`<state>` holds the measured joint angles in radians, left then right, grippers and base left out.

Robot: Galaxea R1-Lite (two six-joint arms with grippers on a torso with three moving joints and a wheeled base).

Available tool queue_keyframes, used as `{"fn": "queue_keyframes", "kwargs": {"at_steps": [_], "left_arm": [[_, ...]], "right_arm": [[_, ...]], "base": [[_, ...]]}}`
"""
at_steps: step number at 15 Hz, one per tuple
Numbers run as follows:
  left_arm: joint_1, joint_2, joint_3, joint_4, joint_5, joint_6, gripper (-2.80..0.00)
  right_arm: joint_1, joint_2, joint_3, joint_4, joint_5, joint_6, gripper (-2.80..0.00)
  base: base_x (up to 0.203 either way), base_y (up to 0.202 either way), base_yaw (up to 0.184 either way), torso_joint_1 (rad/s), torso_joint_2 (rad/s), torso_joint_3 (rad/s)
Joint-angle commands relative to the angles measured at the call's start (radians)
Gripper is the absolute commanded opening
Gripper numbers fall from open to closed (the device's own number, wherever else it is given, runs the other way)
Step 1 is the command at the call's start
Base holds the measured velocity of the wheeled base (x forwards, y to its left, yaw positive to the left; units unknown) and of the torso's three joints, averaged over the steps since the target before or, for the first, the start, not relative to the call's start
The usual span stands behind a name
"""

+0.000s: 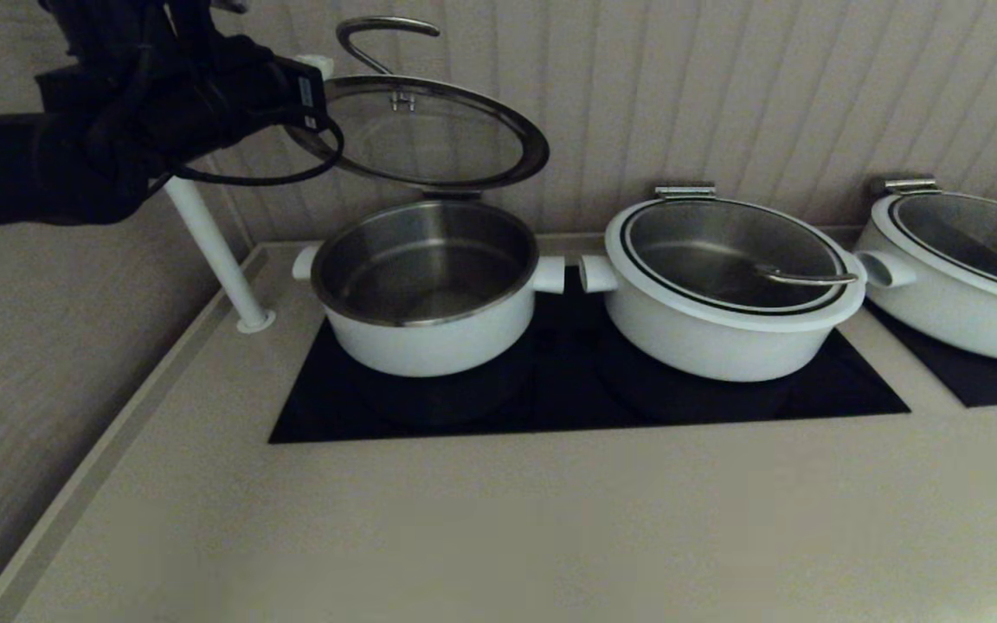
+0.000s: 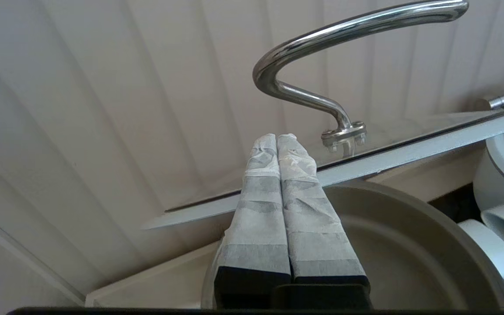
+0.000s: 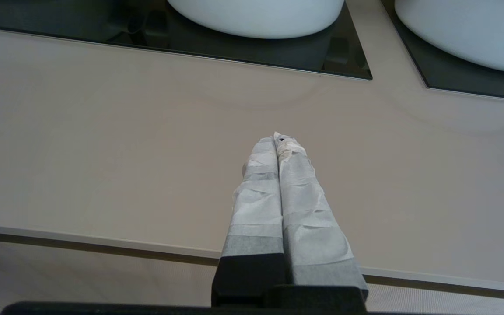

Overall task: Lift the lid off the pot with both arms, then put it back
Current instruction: Close the pot lid

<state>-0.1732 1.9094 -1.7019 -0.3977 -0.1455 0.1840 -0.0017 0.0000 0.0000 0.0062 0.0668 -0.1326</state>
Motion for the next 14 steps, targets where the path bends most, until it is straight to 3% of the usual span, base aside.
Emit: {"fn": "queue_keyframes", "kwargs": {"at_steps": [1,14], "left_arm": [[0.000,-0.016,0.025,-0.004,-0.002,0.002,-2.80],[0.000,-0.110,0.229,-0.007,0.000,-0.001,-2.80]], "right_arm": [[0.000,0.002,0.000,0.000,0.001,-0.001,-2.80],[0.000,0.002,0.000,0.000,0.001,-0.001,-2.80]], "base": [[0.000,0.000,0.000,0.000,0.00,0.000],[0.000,0.000,0.000,0.000,0.00,0.000]]}}
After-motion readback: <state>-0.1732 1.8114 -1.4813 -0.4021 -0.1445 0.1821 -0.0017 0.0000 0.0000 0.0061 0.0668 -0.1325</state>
